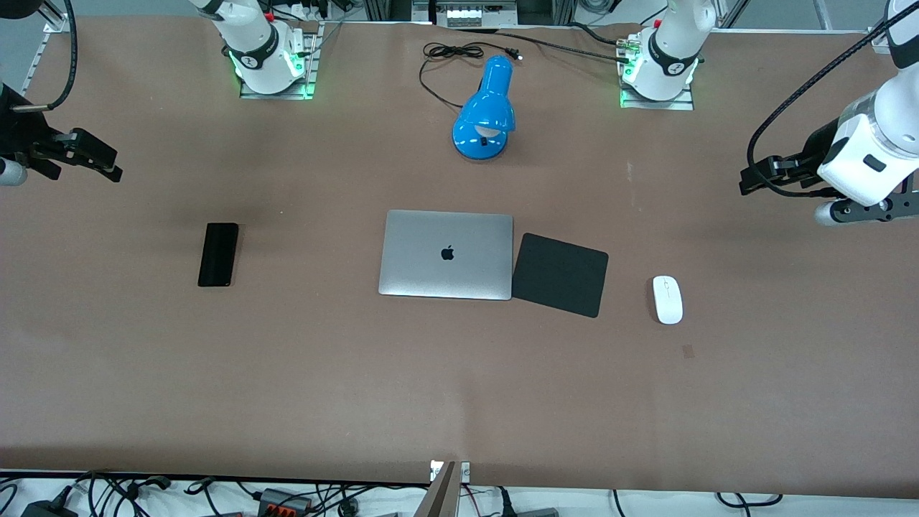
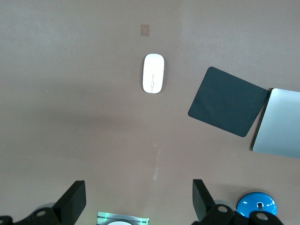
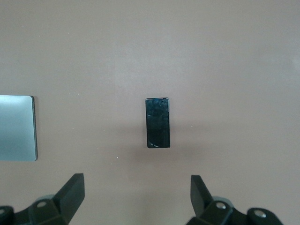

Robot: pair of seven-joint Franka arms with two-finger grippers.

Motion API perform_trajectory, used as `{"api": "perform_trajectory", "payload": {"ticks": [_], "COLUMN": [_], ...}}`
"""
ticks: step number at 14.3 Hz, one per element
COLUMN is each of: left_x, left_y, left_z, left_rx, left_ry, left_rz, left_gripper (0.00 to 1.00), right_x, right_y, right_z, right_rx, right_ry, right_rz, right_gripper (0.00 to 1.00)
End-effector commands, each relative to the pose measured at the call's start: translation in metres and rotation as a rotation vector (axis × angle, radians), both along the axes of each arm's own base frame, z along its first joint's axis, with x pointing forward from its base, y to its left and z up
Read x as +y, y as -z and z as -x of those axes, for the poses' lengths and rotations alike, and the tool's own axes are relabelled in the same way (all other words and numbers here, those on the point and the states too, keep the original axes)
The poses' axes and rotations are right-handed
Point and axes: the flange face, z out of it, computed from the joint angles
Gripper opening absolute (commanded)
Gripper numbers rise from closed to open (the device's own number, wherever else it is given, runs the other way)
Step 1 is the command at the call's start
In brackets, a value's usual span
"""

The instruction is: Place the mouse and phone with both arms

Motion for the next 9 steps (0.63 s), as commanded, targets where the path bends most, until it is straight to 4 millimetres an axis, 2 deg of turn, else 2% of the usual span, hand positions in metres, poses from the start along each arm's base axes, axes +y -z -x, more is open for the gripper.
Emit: {"api": "perform_trajectory", "payload": {"ticks": [1, 6, 9], "left_x": [0.0, 0.0, -0.002], "left_y": [-0.005, -0.005, -0.001], "left_z": [0.004, 0.003, 0.0], "left_rx": [-0.004, -0.005, -0.005], "left_ry": [-0.013, -0.013, -0.011], "left_rz": [0.022, 0.024, 0.027], "left_gripper": [1.0, 1.0, 1.0], "right_x": [0.0, 0.001, 0.003], "right_y": [-0.004, -0.002, 0.014], "right_z": [0.005, 0.004, -0.002], "right_rx": [0.004, 0.006, 0.042], "right_ry": [-0.012, -0.013, -0.016], "right_rz": [0.001, 0.001, -0.001], "right_gripper": [1.0, 1.0, 1.0]}}
